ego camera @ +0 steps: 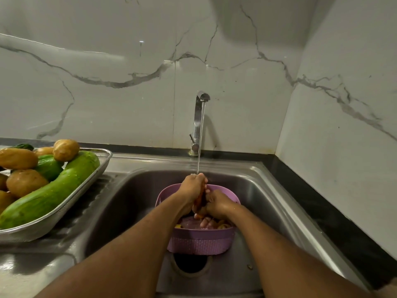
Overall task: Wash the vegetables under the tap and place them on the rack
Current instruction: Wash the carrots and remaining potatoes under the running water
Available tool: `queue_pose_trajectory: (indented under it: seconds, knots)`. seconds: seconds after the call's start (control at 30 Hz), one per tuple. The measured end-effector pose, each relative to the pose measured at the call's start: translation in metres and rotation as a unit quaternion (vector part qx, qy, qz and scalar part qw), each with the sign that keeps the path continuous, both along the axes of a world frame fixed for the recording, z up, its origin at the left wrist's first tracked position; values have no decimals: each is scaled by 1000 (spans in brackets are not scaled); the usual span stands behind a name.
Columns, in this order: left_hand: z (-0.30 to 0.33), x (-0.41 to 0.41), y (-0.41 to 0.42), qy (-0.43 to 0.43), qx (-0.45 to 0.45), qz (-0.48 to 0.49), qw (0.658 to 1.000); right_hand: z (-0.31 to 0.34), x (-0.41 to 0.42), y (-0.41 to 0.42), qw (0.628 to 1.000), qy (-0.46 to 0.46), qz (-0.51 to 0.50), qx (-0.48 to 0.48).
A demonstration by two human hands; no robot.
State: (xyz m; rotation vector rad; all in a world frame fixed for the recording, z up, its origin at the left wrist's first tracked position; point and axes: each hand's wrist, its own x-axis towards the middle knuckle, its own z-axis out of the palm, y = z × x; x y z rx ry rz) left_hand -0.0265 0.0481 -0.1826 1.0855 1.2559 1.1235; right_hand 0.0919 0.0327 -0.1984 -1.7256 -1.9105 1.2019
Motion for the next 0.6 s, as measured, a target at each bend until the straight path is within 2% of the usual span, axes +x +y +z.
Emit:
queue_pose_trajectory:
  seconds: [0.07,0.2,0.27,0.3,0.37,0.47,0.53,0.6]
  knots:
    - [0,1,1,15,9,31,999,-2,-3,1,1000,-17,9,12]
    - [1,-3,3,-93,-15,61,994,-4,-3,2,999,-5,3,47]
    - [1,-6,5,-102,-5,47,994,-4,-4,2,998,-5,3,61]
    - [0,-6,4,-86,6,33,996,-5,-4,4,998,-9,-5,69]
    - [-7,-6,4,23,52,0,998,-4,-7,5,996,-13,-25,87]
    - [-17,-5,6,167,121,-6,979,-1,-10,3,995,-21,-21,96]
    - [-18,-5,8,195,140,11,971,-1,-13,1,996,-26,0,84]
    - [-16,-7,10,185,152,34,970,-1,-14,1,996,-26,20,81]
